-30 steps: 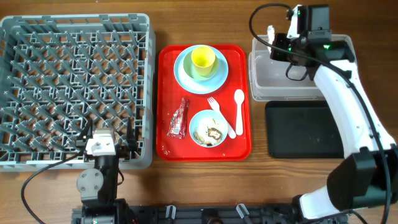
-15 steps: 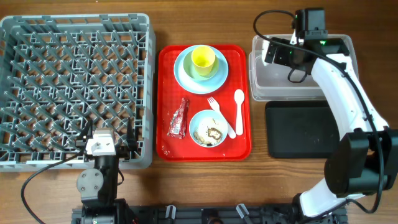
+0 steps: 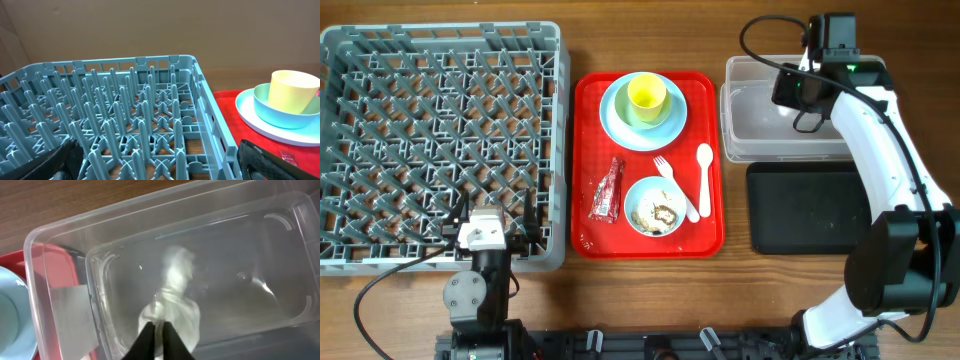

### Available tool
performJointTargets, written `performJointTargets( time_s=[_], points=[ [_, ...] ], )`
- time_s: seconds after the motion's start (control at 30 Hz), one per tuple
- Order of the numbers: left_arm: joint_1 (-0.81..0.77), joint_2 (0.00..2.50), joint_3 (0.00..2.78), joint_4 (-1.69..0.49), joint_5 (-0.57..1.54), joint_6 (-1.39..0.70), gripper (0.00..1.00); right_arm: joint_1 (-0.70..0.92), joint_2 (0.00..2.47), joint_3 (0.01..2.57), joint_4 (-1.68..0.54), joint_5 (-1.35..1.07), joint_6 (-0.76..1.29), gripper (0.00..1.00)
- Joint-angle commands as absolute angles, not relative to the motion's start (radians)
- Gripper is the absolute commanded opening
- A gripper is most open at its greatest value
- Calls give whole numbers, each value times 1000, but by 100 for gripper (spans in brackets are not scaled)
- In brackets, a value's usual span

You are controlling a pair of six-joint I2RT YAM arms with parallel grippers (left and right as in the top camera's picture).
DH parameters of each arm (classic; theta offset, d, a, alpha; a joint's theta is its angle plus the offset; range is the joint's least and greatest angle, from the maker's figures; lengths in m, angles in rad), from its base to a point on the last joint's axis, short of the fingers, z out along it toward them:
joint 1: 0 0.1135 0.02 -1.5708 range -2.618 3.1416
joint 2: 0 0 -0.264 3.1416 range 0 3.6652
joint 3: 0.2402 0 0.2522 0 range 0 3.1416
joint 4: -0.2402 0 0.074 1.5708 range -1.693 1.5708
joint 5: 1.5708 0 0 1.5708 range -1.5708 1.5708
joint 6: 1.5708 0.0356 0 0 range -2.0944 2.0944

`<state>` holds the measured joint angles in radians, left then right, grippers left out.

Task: Sort waste into correct bins and load items into the dishwasher rack
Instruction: 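Open the right gripper to drop the napkin into the bin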

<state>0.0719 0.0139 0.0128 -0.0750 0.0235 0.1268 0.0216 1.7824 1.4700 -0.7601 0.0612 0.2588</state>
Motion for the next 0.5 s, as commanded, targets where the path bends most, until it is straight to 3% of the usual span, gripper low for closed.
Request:
performJointTargets(
  time_s=[0.0, 0.03, 0.07, 0.1, 0.17, 0.2, 0.23, 0.37, 0.4, 0.43, 0.47],
  points=[
    [67, 7, 6, -76, 17, 139, 100, 18, 1795, 1477, -756, 82, 236, 100],
    [67, 7, 6, -76, 17, 139, 100, 18, 1795, 1477, -754, 82, 236, 100],
    [67, 7, 6, -76, 17, 139, 100, 18, 1795, 1477, -752, 81, 235, 85],
    [67, 7, 6, -76, 17, 139, 100, 18, 1795, 1477, -754, 82, 233, 4],
    [67, 7, 6, -76, 17, 139, 100, 18, 1795, 1477, -758, 81, 235, 4],
    [67, 7, 6, -76, 17, 139, 100, 18, 1795, 1477, -758, 81, 236, 31],
    [67, 7, 6, -76, 17, 139, 100, 18, 1795, 1477, -757, 80, 240, 100],
    [67, 7, 6, -76, 17, 139, 100, 18, 1795, 1477, -768, 52, 237, 99],
    [67, 7, 6, -76, 17, 139, 100, 18, 1795, 1477, -771, 52, 236, 48],
    [67, 7, 6, -76, 17, 139, 100, 18, 1795, 1477, -773, 46, 237, 4],
    [67, 7, 6, -76, 17, 139, 100, 18, 1795, 1477, -770, 40, 236, 4]
  ],
)
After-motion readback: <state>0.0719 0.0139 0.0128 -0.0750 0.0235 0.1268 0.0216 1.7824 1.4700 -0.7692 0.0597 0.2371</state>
